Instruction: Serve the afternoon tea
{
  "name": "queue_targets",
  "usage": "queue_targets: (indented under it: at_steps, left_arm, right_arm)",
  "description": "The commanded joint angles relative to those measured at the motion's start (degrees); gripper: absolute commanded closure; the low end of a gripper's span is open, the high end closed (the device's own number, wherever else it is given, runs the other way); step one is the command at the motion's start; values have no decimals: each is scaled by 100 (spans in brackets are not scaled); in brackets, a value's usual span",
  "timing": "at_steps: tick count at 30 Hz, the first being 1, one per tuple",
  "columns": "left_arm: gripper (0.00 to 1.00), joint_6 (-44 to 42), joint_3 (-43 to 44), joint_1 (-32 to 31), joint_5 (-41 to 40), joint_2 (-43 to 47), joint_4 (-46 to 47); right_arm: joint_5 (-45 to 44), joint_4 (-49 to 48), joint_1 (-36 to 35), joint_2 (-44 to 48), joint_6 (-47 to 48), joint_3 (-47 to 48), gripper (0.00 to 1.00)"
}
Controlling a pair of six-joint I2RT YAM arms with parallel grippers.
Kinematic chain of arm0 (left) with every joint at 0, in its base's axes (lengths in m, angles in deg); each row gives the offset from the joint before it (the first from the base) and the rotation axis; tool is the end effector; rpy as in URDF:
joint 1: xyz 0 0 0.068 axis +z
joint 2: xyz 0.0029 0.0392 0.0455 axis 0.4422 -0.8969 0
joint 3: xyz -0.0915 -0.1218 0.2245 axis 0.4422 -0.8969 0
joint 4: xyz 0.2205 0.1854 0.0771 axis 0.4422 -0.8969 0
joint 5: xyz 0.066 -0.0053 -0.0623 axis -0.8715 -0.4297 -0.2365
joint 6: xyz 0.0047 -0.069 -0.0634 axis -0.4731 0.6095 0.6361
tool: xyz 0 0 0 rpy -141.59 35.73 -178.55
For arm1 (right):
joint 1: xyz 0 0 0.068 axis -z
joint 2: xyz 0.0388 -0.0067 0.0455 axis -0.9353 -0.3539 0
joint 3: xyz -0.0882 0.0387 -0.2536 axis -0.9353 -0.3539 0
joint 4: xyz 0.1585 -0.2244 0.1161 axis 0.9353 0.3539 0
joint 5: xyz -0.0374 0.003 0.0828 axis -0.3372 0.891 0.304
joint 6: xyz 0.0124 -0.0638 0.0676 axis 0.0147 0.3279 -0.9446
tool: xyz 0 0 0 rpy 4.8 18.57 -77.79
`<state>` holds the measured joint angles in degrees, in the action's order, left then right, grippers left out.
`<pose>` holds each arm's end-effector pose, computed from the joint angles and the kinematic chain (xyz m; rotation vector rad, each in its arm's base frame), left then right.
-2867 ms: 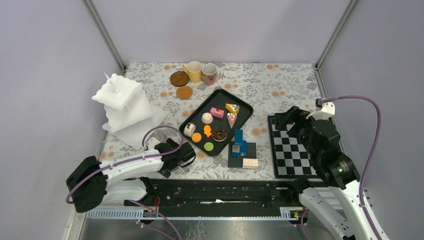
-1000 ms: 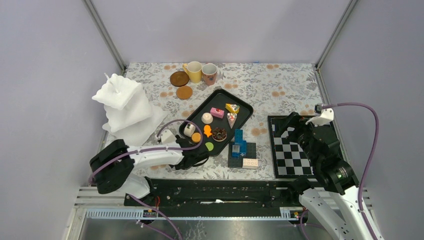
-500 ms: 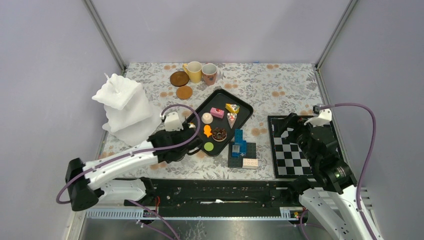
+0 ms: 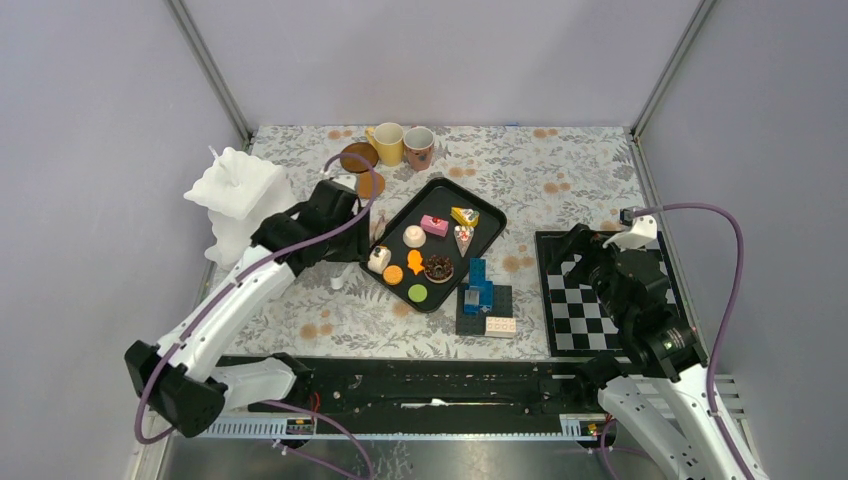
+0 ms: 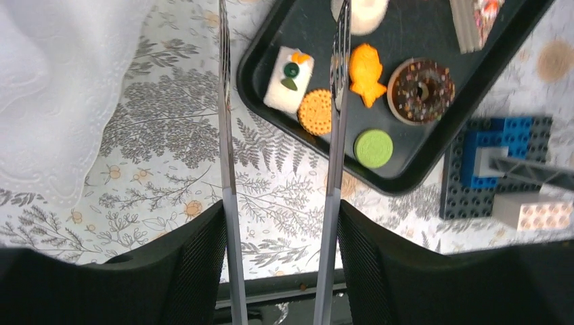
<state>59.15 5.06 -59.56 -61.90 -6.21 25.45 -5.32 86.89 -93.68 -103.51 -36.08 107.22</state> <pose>0.2498 -0.1418 0.2995 0.0231 2.4570 -0.1926 0.1905 0.0659 0.3418 0.2185 1.7660 0.4676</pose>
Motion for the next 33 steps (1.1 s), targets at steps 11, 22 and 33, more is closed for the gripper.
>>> queue_targets:
  at_steps: [11, 22, 33]
  left_arm:
    - [43, -1395, 222, 252, 552, -741, 28]
    - [44, -1406, 16, 282, 741, -1084, 358]
    - [46, -1384, -230, 282, 895, -1153, 440]
  right_arm:
    - [34, -254, -38, -36, 63, -42, 2]
    - [56, -261, -38, 51, 65, -109, 2]
    - [91, -272, -38, 27, 31, -129, 2]
